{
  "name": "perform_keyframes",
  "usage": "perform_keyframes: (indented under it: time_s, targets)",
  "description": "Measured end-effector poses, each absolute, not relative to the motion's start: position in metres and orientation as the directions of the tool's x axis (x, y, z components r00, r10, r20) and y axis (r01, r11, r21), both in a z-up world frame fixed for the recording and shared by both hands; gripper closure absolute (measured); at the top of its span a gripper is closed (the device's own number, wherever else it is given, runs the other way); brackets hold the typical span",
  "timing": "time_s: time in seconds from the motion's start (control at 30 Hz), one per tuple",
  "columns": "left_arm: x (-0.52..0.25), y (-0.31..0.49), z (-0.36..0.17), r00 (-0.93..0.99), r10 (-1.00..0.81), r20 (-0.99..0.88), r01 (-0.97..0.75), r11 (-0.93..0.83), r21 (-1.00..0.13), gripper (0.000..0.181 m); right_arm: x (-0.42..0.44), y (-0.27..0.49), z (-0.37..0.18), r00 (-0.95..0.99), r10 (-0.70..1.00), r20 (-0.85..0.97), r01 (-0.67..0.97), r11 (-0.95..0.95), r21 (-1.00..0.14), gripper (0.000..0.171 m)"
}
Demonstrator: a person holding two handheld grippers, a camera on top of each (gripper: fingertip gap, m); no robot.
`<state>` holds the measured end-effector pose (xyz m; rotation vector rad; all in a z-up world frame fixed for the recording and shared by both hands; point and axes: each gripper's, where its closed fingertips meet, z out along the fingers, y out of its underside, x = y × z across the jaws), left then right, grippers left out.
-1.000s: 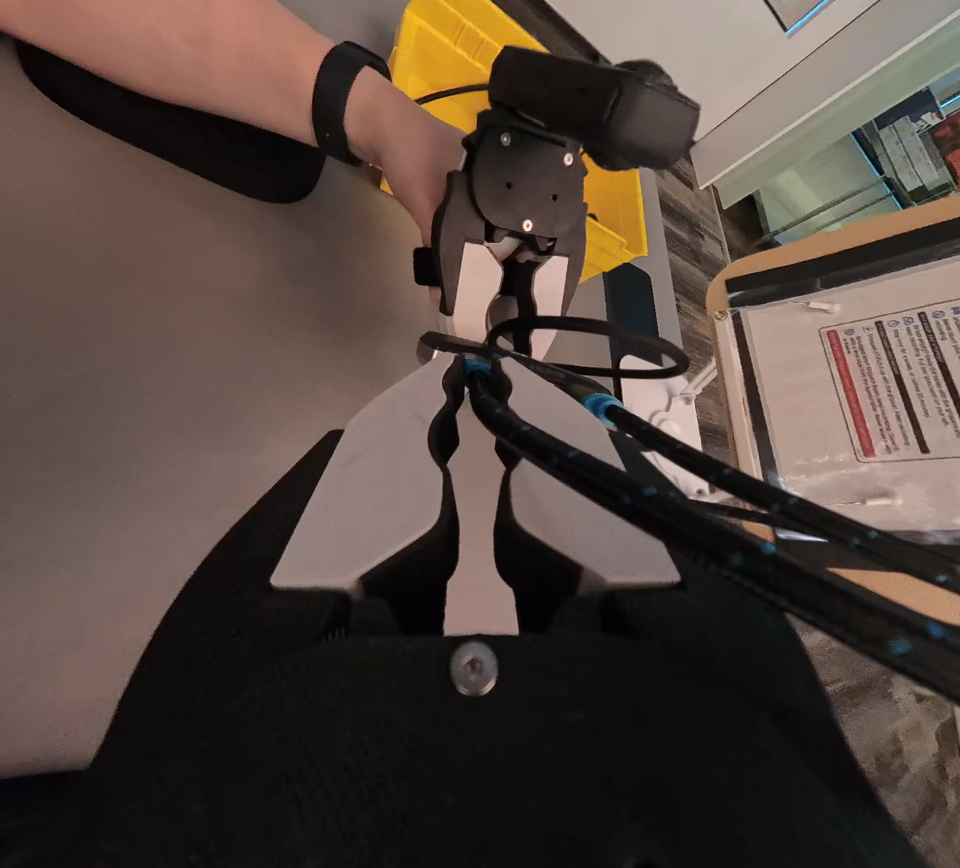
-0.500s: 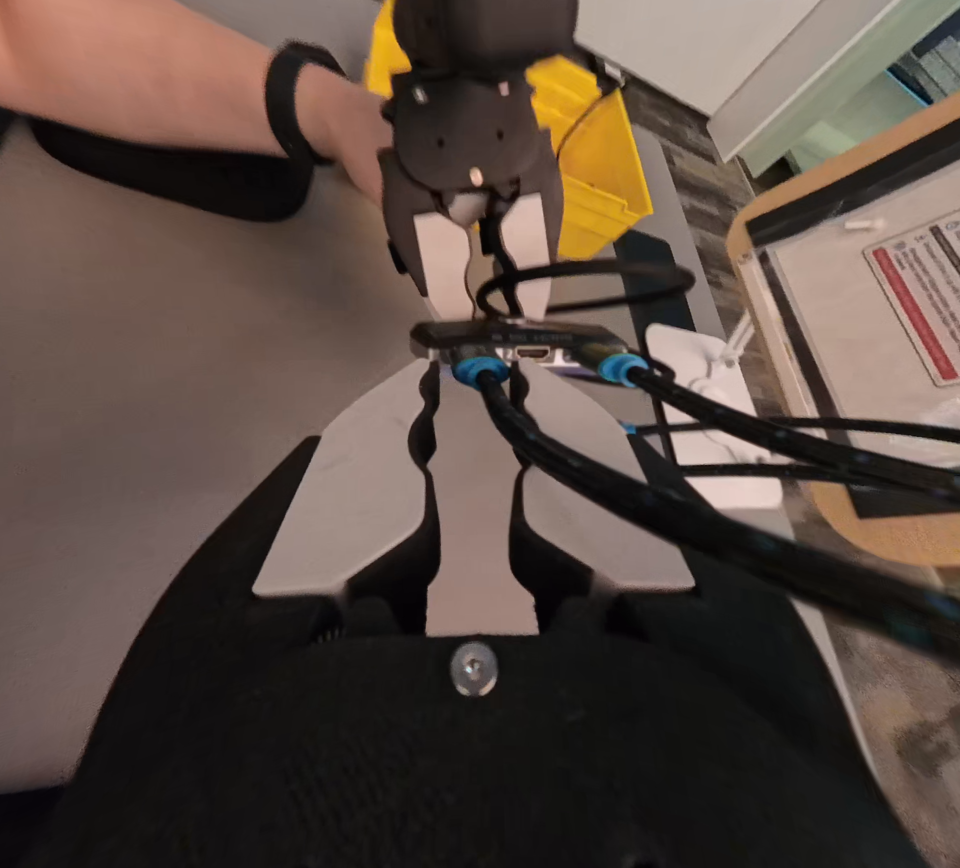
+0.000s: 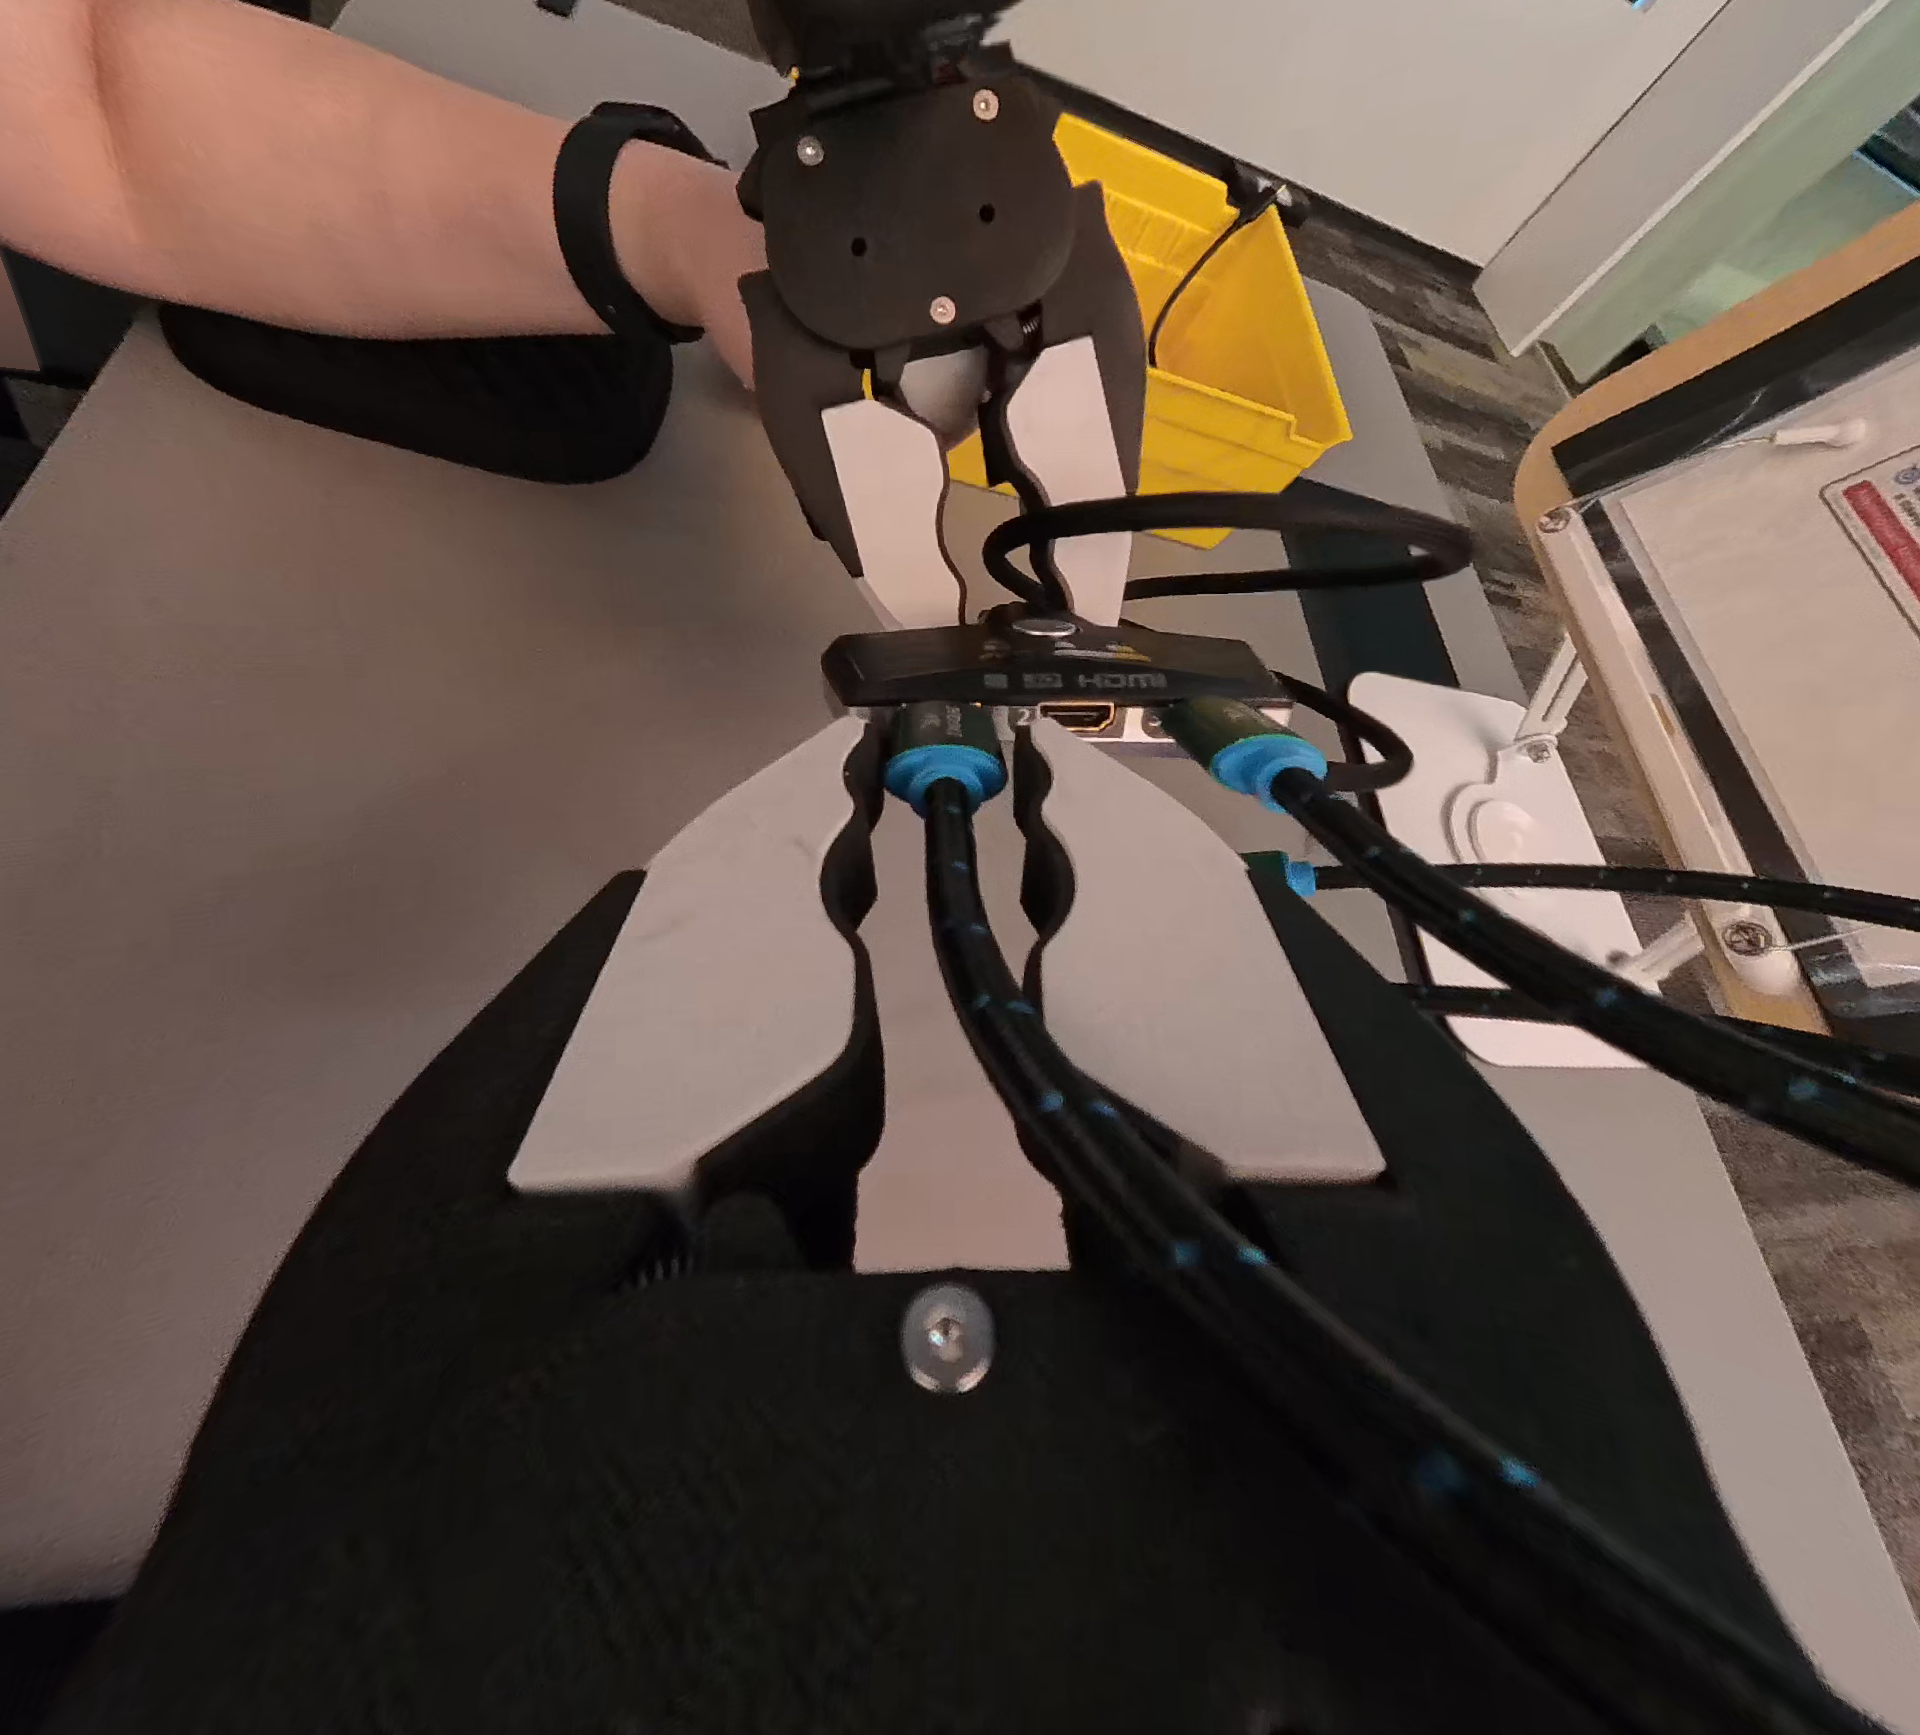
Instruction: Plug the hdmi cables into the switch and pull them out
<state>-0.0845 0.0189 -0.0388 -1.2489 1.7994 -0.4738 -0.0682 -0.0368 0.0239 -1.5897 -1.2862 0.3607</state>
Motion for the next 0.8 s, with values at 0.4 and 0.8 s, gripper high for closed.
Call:
perform_keyframes:
  time_s: [0.4, 0.8]
  targets:
    - [-0.086, 0.014, -0.039, -0.144, -0.913, -0.382, -0.545, 0.395, -0.739, 0.157, -0.065, -0.034, 0.027, 0.399, 0.877, 0.267, 0.473, 0.053, -0.880, 0.145]
    - [-0.072, 0.000, -0.063, -0.182, -0.954, -0.238, -0.498, 0.298, -0.815, 0.158, -0.063, -0.042, 0.013, 0.346, 0.906, 0.246, 0.540, 0.023, -0.841, 0.149]
